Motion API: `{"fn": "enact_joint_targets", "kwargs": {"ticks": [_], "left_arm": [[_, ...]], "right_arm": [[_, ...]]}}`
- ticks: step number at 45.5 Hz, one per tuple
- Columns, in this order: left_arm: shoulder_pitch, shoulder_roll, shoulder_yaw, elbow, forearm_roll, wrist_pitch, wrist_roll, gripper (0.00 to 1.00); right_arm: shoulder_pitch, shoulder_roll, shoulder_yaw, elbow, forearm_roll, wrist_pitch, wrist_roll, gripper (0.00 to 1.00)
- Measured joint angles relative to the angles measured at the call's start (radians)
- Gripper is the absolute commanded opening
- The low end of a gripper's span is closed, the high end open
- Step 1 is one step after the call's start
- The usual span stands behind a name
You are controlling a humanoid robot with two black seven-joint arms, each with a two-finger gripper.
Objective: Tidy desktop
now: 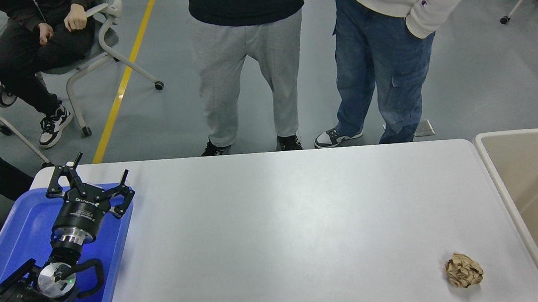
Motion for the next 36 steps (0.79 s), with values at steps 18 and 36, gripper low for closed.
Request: {"fn": "enact_joint_targets", "kwargs": {"ticks": [18,36], "left_arm": [[0.001,0.0,0.0,0.0,0.0,0.0,0.0,1.0],[0.001,0.0,0.0,0.0,0.0,0.0,0.0,1.0]], "right_arm": [[0.062,-0.026,0.018,0.016,-0.04,0.034,0.01,1.0],[0.021,-0.215,0.376,0.539,-0.097,0.17,0.051,1.0]]}}
